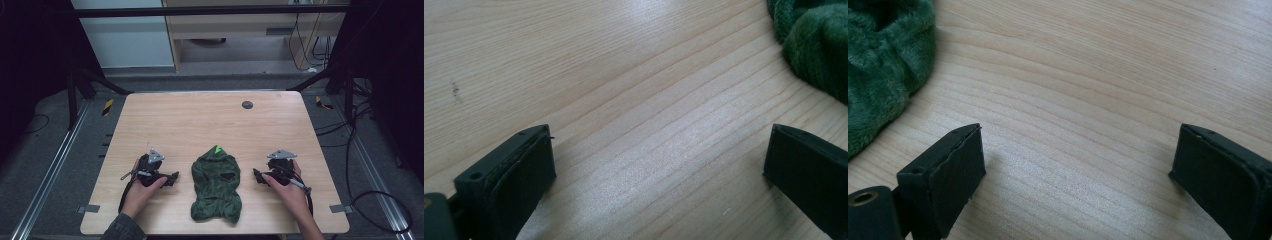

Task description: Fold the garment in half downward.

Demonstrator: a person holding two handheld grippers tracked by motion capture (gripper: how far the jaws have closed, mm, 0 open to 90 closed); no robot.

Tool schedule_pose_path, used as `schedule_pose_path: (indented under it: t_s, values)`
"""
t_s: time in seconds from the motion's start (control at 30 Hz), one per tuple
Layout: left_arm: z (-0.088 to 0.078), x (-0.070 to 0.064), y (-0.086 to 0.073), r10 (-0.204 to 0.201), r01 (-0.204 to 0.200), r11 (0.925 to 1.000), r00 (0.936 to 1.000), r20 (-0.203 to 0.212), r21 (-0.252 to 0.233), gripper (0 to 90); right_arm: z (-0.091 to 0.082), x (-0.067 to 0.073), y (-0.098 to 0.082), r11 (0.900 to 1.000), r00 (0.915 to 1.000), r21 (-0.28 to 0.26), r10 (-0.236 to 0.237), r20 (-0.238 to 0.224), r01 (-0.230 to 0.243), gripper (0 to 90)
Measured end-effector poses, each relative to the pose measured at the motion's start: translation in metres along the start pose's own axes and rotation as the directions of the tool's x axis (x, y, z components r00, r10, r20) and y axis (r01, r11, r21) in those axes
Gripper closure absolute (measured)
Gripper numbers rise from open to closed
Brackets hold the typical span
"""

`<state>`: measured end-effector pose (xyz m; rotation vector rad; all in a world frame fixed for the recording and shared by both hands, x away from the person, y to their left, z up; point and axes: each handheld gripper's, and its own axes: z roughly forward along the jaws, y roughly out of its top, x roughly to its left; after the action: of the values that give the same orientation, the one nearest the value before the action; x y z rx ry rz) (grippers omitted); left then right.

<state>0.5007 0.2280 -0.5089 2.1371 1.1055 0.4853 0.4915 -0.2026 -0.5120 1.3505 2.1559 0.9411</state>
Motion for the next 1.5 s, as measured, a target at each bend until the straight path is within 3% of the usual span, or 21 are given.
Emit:
schedule_pose_path:
  t_s: [0.13, 0.17, 0.23, 0.27, 0.3, 0.4, 0.43, 0.47, 0.63, 0.8, 0.9, 0.97, 1.3, 1.4, 1.5]
  values:
    - [-0.001, -0.002, -0.001, 0.001, -0.001, 1.0, 1.0, 0.0, 0.003, 0.0, 0.0, 0.0, 0.0, 1.0, 1.0, 0.0, 0.001, -0.003, -0.001, 6.1]
    - [-0.004, -0.003, 0.001, 0.0, -0.001, 0.9996, 1.0, 0.003, 0.028, 0.2, 0.0, 0.001, 0.0, 1.0, 1.0, 0.0, -0.003, 0.003, 0.003, 7.5]
    - [-0.006, -0.005, 0.004, 0.027, -0.029, 0.9984, 0.9993, 0.026, 0.048, 4.9, -0.002, 0.002, 0.001, 1.0, 1.0, 0.011, -0.005, 0.004, 0.005, 11.1]
    - [-0.006, -0.005, 0.004, 0.027, -0.029, 0.9984, 0.9993, 0.026, 0.048, 8.0, -0.002, 0.002, 0.001, 1.0, 1.0, 0.011, -0.005, 0.004, 0.005, 11.1]
    - [-0.008, -0.007, 0.009, 0.033, -0.037, 0.9968, 0.998, 0.053, 0.072, 8.6, -0.004, 0.005, 0.005, 0.999, 0.9997, 0.031, -0.023, -0.013, 0.024, 18.3]
    - [-0.009, -0.007, 0.015, 0.038, -0.045, 0.9948, 0.9958, 0.083, 0.091, 17.1, -0.005, 0.009, 0.009, 0.998, 0.9991, 0.044, -0.033, -0.025, 0.034, 22.2]
    - [-0.008, -0.008, 0.024, 0.058, -0.074, 0.9879, 0.9915, 0.117, 0.137, 18.3, -0.004, 0.015, 0.017, 0.995, 0.9958, 0.072, -0.066, -0.064, 0.071, 26.8]
    - [-0.008, -0.008, 0.027, 0.077, -0.096, 0.9831, 0.9895, 0.122, 0.156, 19.8, -0.004, 0.017, 0.02, 0.992, 0.9936, 0.083, -0.09, -0.069, 0.096, 28.7]
    - [-0.01, -0.01, 0.054, 0.127, -0.159, 0.9658, 0.9787, 0.161, 0.204, 25.8, -0.003, 0.029, 0.042, 0.972, 0.9765, 0.14, -0.172, -0.13, 0.19, 39.1]
    - [-0.009, -0.013, 0.072, 0.147, -0.182, 0.9595, 0.9745, 0.17, 0.215, 30.7, -0.003, 0.036, 0.061, 0.956, 0.9611, 0.163, -0.217, -0.171, 0.245, 49.2]
    - [-0.006, -0.017, 0.083, 0.169, -0.209, 0.9524, 0.9675, 0.188, 0.222, 33.5, -0.001, 0.04, 0.071, 0.948, 0.9522, 0.172, -0.234, -0.196, 0.269, 53.8]
    - [-0.002, -0.02, 0.092, 0.17, -0.213, 0.9526, 0.9645, 0.202, 0.217, 35.4, 0.003, 0.044, 0.079, 0.942, 0.944, 0.172, -0.248, -0.217, 0.288, 58.7]
    - [0.012, -0.036, 0.108, 0.196, -0.244, 0.945, 0.9559, 0.219, 0.218, 41.2, 0.015, 0.054, 0.091, 0.941, 0.9333, 0.159, -0.255, -0.253, 0.3, 72.9]
    - [0.016, -0.038, 0.109, 0.197, -0.246, 0.944, 0.9553, 0.22, 0.22, 42.2, 0.018, 0.056, 0.092, 0.941, 0.931, 0.158, -0.253, -0.263, 0.3, 72.5]
    - [0.025, -0.041, 0.109, 0.199, -0.249, 0.9404, 0.955, 0.22, 0.231, 42.5, 0.026, 0.058, 0.094, 0.943, 0.9346, 0.169, -0.236, -0.266, 0.286, 67.7]
